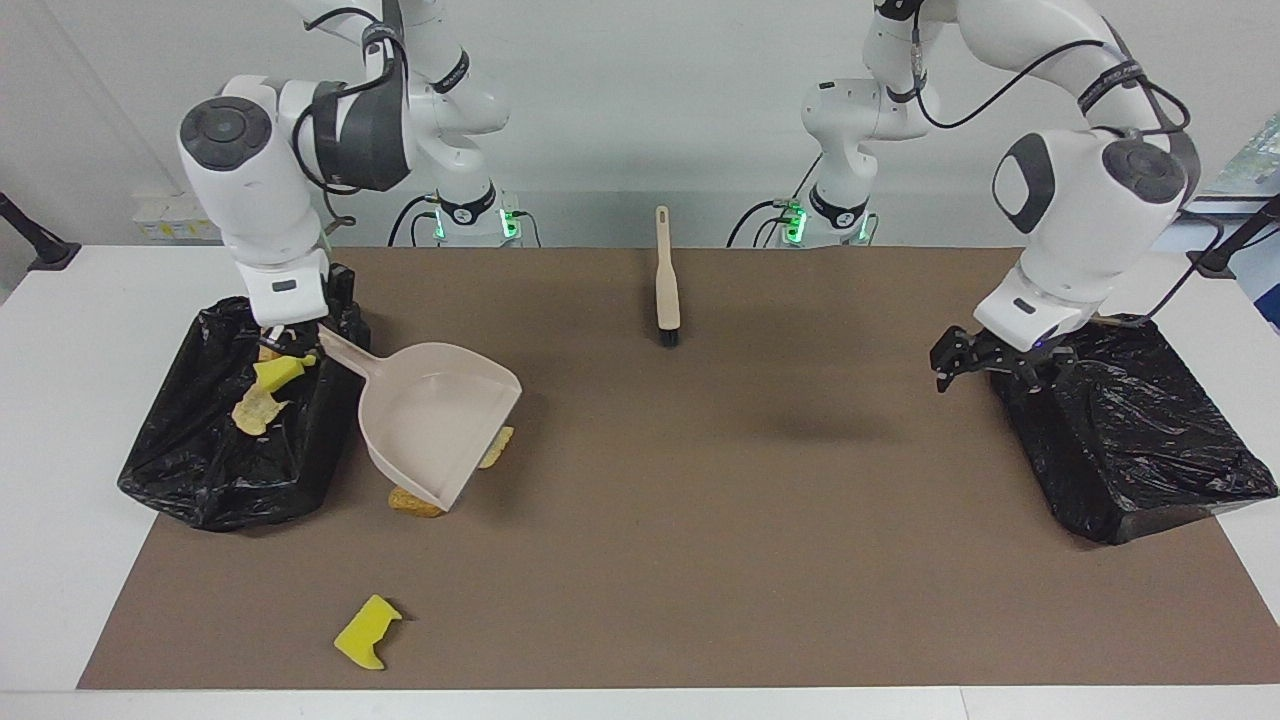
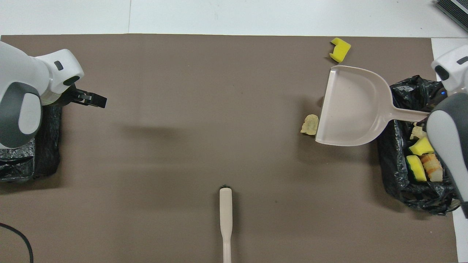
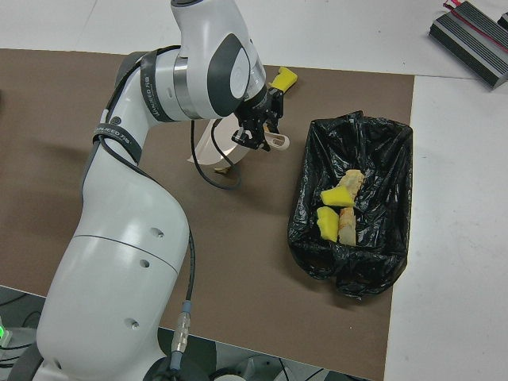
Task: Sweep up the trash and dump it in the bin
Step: 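Return the dustpan to the table center with the right gripper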
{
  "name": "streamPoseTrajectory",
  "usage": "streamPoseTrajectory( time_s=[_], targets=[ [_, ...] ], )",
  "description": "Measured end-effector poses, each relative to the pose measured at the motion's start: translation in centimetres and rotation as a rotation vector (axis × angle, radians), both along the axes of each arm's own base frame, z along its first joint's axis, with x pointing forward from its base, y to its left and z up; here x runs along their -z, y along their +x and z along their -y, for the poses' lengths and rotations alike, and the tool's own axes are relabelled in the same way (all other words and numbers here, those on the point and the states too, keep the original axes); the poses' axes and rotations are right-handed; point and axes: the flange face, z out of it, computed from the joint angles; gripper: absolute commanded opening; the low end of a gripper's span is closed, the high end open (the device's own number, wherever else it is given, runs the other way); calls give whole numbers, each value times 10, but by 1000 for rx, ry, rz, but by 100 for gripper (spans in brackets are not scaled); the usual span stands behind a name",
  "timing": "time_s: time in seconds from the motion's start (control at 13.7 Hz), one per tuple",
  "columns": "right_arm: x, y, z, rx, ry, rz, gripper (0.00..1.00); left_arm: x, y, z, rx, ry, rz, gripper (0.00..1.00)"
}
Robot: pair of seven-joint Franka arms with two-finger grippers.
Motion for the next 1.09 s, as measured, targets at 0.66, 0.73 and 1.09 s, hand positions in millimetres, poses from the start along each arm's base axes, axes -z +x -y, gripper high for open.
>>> streamPoseTrajectory(
  time_s=[0.66, 0.73, 1.09],
  targets=[
    [71, -8, -192, 658, 115, 119, 0, -95, -71, -11, -11, 1, -24, 100],
    [78, -10, -217, 726, 134, 131, 0, -93, -71, -15, -19, 1, -29, 100],
    [106, -8, -294, 963, 159, 132, 0, -91, -64, -32, -50, 2, -53, 100]
  ],
)
